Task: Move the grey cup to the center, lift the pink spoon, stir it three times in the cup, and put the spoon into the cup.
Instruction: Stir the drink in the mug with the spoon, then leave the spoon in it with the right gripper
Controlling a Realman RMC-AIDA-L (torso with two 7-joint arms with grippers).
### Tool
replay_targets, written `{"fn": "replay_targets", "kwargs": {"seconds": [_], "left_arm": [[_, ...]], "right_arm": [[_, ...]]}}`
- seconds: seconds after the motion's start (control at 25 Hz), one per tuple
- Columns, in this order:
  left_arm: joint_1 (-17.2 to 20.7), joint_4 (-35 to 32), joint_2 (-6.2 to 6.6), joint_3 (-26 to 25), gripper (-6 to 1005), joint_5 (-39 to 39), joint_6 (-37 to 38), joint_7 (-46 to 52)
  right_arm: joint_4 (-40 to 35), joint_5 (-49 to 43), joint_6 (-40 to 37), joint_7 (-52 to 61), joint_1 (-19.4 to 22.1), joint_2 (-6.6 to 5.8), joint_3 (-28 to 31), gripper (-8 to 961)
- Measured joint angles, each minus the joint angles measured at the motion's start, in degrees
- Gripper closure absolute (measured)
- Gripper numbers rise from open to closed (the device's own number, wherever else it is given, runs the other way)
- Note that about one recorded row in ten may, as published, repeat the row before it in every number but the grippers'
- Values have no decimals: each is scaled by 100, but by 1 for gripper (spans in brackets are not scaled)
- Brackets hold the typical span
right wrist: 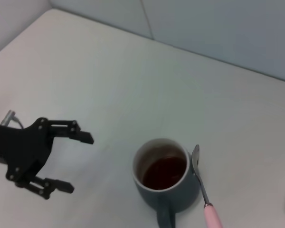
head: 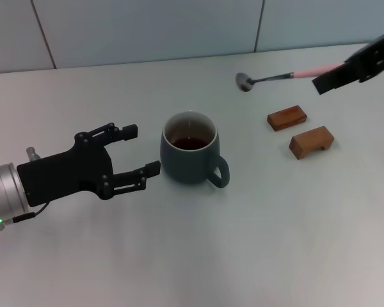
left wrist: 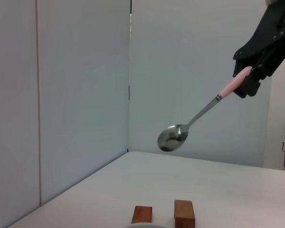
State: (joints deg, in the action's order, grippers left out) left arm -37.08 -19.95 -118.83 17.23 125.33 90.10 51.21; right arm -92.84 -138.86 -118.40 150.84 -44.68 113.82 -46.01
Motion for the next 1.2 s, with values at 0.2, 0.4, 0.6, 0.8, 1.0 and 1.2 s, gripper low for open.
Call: {"fn": "replay_targets", "kwargs": {"seconds": [0.2, 0.4, 0.6, 0.8, 1.0, 1.2], "left_arm": [[-18, 0, 0, 0, 159, 0, -1, 2], [-32, 0, 0, 0, 159, 1, -1, 3], [-47, 0, 0, 0, 159, 10, -1, 3], [-54, 0, 0, 0, 159, 10, 1, 3], [-54, 0, 0, 6, 159, 23, 4, 3], [-54, 0, 0, 66, 159, 16, 8, 3]], "right_arm": [[26, 0, -73, 139, -198, 8, -229, 836], [262, -23, -84, 228, -410, 12, -380, 836], [635, -271, -41, 249, -715, 0, -451, 836], [1013, -541, 80, 248, -970, 2, -534, 836], [1469, -669, 161, 236, -1212, 4, -549, 835], [1888, -809, 308, 208, -1387, -18, -633, 835]]}}
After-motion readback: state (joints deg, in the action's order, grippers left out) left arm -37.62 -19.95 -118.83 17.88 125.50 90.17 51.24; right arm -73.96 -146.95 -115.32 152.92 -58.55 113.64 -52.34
